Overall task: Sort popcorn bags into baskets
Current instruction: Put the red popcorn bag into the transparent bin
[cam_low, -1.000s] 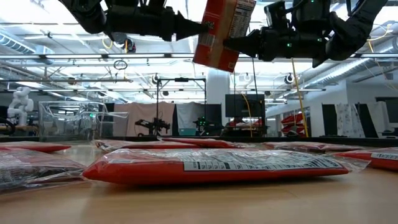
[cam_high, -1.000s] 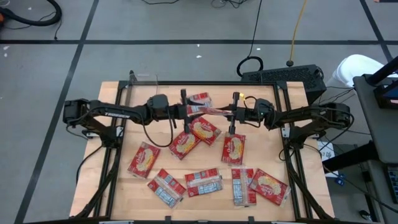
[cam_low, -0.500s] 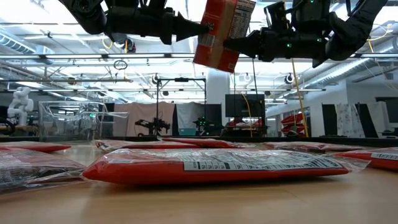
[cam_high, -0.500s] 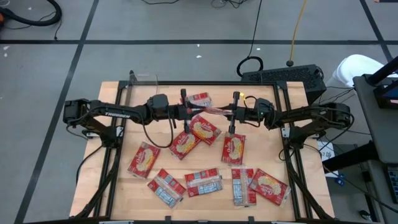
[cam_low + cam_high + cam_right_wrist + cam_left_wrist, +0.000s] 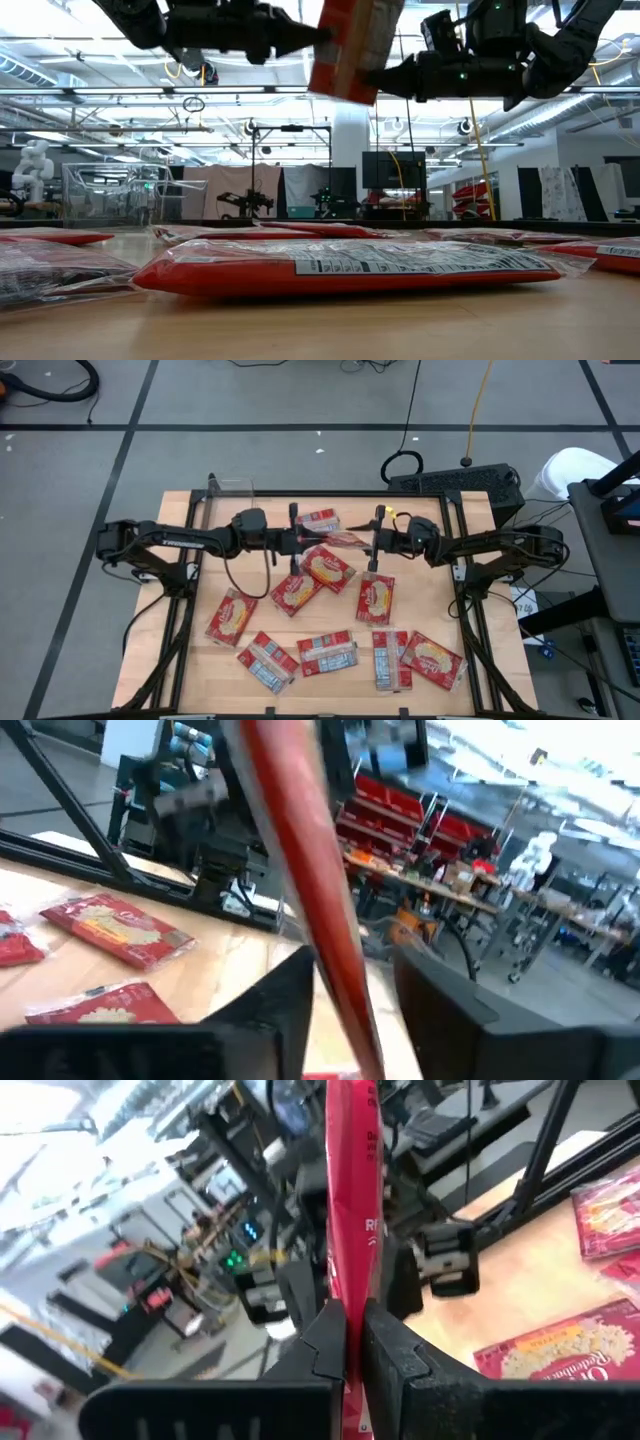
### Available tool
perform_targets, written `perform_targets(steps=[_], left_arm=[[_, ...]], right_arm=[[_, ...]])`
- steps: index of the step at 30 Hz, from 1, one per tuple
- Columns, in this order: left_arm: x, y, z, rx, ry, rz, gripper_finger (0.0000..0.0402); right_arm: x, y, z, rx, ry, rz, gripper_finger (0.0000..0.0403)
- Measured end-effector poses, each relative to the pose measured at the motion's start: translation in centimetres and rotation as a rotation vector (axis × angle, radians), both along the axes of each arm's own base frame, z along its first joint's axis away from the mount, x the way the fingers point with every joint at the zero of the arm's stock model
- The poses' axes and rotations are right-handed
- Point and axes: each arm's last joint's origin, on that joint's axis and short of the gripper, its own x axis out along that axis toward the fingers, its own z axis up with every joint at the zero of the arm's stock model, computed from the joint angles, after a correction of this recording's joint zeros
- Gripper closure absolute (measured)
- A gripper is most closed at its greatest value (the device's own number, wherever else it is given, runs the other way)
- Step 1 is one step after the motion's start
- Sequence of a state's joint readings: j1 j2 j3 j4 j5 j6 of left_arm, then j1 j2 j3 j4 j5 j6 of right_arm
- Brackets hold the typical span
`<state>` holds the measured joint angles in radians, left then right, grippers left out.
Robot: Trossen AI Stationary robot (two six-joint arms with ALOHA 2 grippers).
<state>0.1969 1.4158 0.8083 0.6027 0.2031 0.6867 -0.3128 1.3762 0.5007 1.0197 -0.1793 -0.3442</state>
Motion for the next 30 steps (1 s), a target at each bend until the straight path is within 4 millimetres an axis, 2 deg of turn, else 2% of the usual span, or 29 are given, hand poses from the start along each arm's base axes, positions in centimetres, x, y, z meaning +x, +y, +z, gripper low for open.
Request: perform_targets(steps=[8, 15, 20, 27, 30], left_arm=[[-3.0, -0.2, 1.8, 0.177, 0.118, 0.041, 0.0387], [-6.3, 0.3, 3.0, 0.417, 0.243, 0.131, 0.0387], [-8.5, 0.6, 3.2, 0.499, 0.351, 0.156, 0.0387], [-10.4, 1.1, 3.0, 0.548, 0.548, 0.440, 0.0371], [-10.8, 1.2, 3.0, 0.446, 0.556, 0.574, 0.0373]], right_arm=[[-0.1, -0.4, -1.2, 0.009, 0.120, -0.134, 0.0217], [-0.2, -0.4, -1.9, 0.030, 0.191, -0.135, 0.0215], [-0.2, -0.3, -2.4, 0.059, 0.239, -0.130, 0.0214], [-0.2, -0.2, -2.4, 0.200, 0.215, -0.129, 0.0215], [-0.1, 0.1, -2.5, 0.244, 0.213, -0.121, 0.0214]])
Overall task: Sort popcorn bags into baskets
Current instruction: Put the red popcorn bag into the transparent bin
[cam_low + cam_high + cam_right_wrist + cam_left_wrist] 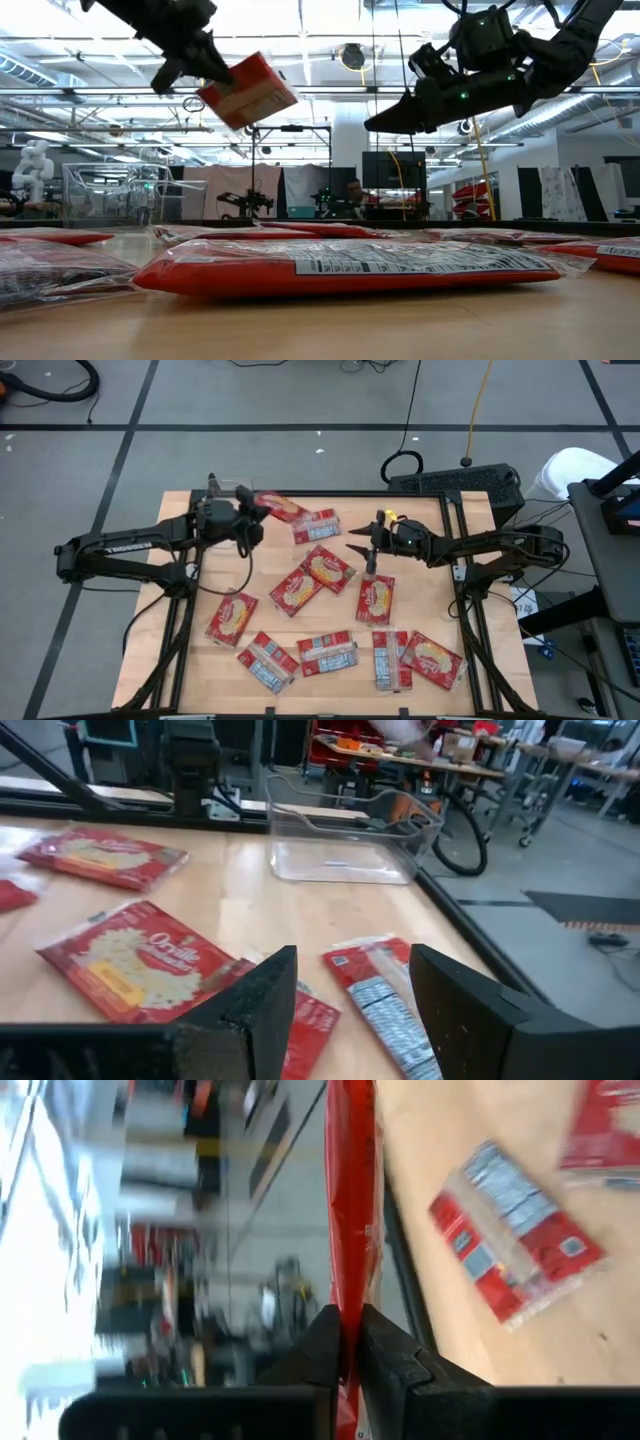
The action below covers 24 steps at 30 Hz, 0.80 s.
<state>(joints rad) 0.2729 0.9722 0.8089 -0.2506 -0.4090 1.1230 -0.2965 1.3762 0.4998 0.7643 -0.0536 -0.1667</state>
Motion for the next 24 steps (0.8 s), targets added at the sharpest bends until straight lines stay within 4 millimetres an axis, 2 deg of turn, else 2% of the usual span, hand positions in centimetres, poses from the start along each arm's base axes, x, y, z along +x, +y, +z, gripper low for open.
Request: perform_targets(steps=[3, 10, 21, 24], left_arm=[[-0.1, 0.2, 0.0, -0.062, -0.079, 0.139, 0.0386], [0.3, -0.2, 0.0, -0.202, -0.343, 0.403, 0.0383], [0.1, -1.0, 0.3, -0.356, -0.732, 0.661, 0.0387], [0.1, -1.1, 1.2, -0.439, -0.839, 0.684, 0.0387]], right_arm=[[0.1, 0.3, 0.0, 0.014, -0.001, 0.011, 0.0214], [0.2, 0.6, 0.0, 0.026, -0.012, 0.016, 0.0217], [0.2, 0.6, 0.0, 0.033, -0.008, 0.013, 0.0218], [0.1, 0.6, -0.1, 0.034, -0.005, 0.013, 0.0218]])
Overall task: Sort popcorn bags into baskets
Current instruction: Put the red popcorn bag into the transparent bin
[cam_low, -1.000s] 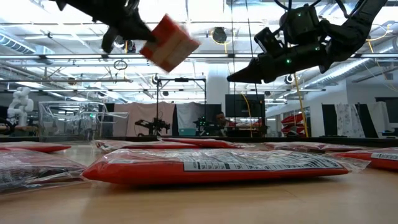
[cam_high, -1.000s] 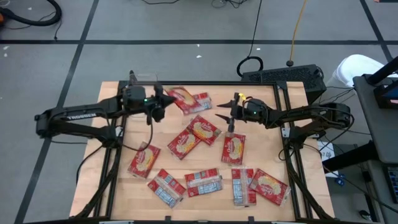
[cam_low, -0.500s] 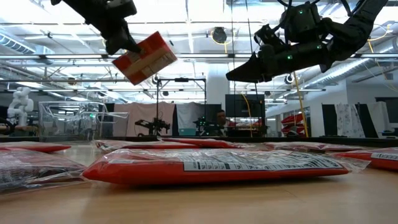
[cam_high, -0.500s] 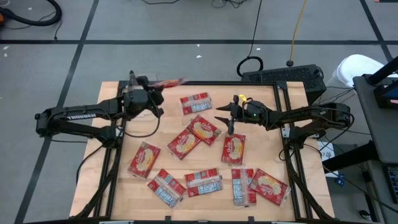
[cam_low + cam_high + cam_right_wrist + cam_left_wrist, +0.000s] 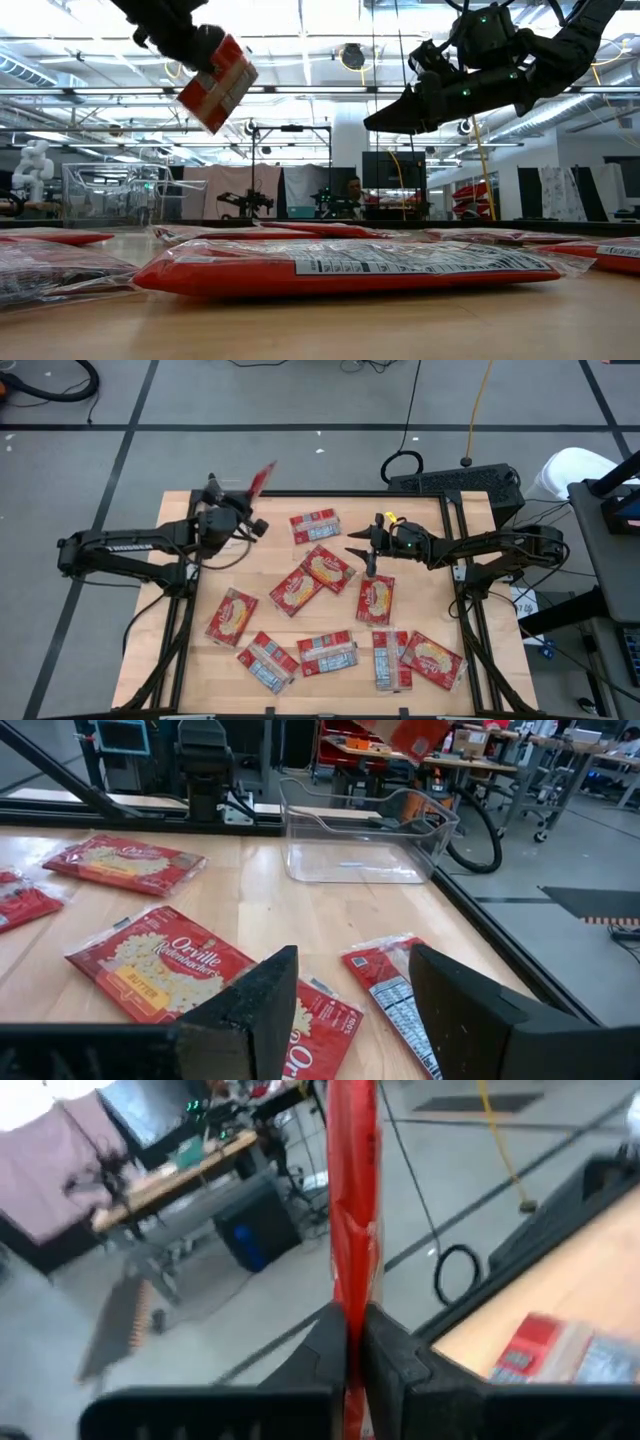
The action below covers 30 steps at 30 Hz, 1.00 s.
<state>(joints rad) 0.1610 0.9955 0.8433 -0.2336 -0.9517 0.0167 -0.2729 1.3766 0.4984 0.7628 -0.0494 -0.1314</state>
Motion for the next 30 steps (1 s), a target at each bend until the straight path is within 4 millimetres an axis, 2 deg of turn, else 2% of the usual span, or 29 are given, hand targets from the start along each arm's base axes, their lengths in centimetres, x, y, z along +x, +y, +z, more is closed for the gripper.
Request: perform_targets(steps=[4, 9, 13, 16, 24, 30], left_arm=[[0.4, 0.1, 2.3, -0.034, -0.065, 0.021, 0.0387], [0.8, 1.6, 5.1, -0.136, 0.031, 0.126, 0.0387], [1.6, 3.1, 6.5, -0.306, 0.063, 0.235, 0.0387], [2.1, 4.0, 6.3, -0.416, 0.139, 0.334, 0.0387], [2.6, 5.6, 2.4, -0.663, 0.274, 0.621, 0.0387], [2.5, 6.7, 0.5, -0.743, 0.311, 0.677, 0.0387]], right_arm=[[0.0, 0.0, -0.2, -0.010, 0.022, 0.004, 0.0218], [-0.1, 0.0, -0.5, -0.011, 0.056, 0.010, 0.0218], [-0.2, 0.1, -0.8, -0.037, 0.091, 0.018, 0.0218], [-0.2, 0.1, -0.8, -0.043, 0.094, 0.020, 0.0218], [-0.2, 0.1, -0.8, -0.069, 0.101, 0.028, 0.0218], [-0.2, 0.3, -1.0, -0.028, 0.109, 0.072, 0.0218]])
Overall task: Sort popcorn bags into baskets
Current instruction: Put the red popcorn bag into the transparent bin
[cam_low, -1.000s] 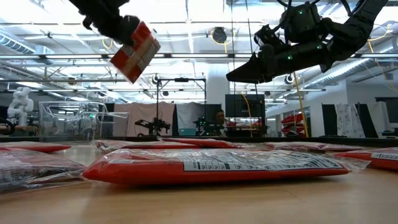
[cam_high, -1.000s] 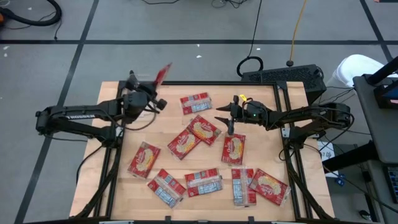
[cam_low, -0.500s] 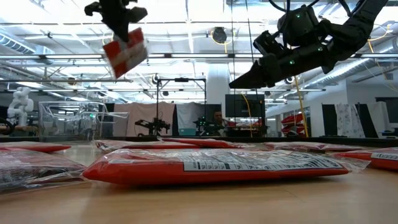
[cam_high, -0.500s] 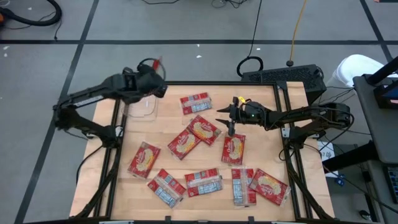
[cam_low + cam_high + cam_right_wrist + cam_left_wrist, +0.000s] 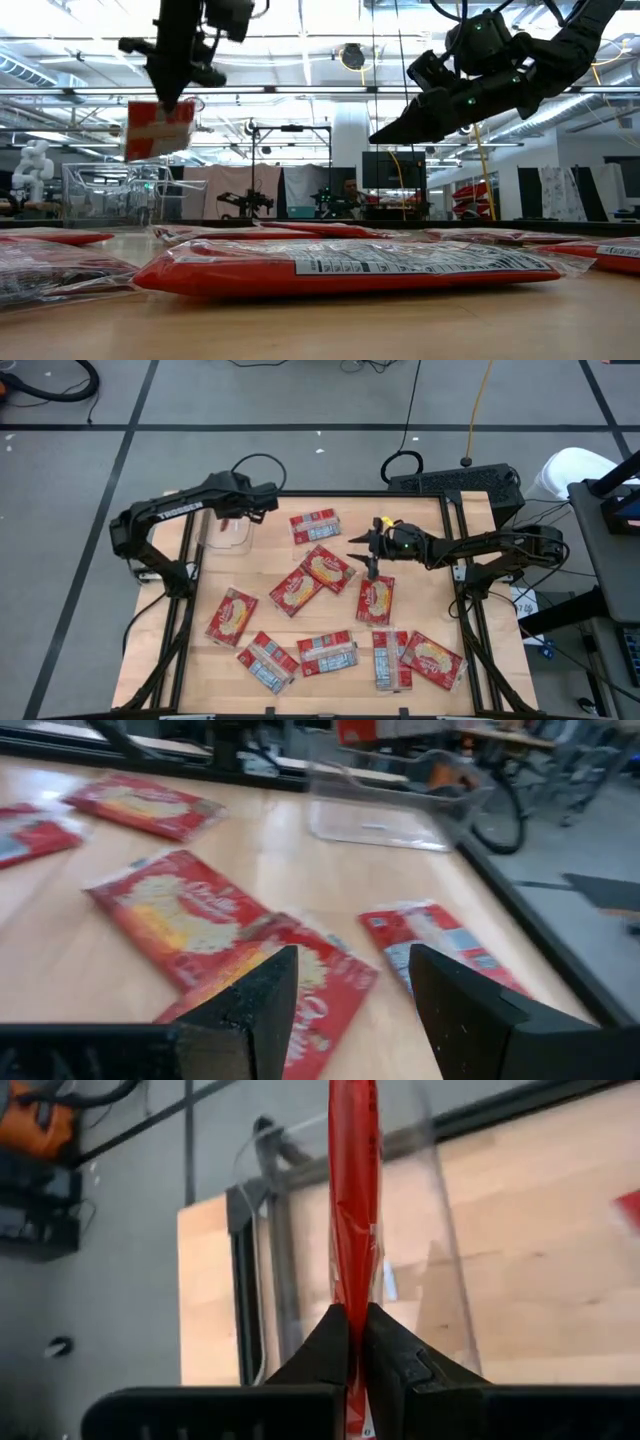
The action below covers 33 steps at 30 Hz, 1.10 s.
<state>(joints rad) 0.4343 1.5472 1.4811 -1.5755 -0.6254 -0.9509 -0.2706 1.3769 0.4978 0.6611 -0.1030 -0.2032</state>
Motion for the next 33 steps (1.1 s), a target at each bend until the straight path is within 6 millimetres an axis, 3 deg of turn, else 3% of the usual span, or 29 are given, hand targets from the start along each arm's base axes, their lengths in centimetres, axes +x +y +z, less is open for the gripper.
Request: perform_targets(steps=[14, 24, 33], left_arm=[[-3.5, 2.6, -5.9, -0.127, 0.131, 0.225, 0.0364], [-4.0, 3.5, -9.8, -0.110, 0.083, 0.205, 0.0359], [-5.0, 3.4, -11.7, -0.107, 0.133, 0.226, 0.0354]], right_arm=[[-0.9, 2.2, -1.8, 0.073, 0.044, 0.138, 0.0218], [-1.1, 2.4, -2.1, 0.048, 0.056, 0.155, 0.0218], [-1.1, 2.4, -2.0, 0.040, 0.049, 0.157, 0.0218]])
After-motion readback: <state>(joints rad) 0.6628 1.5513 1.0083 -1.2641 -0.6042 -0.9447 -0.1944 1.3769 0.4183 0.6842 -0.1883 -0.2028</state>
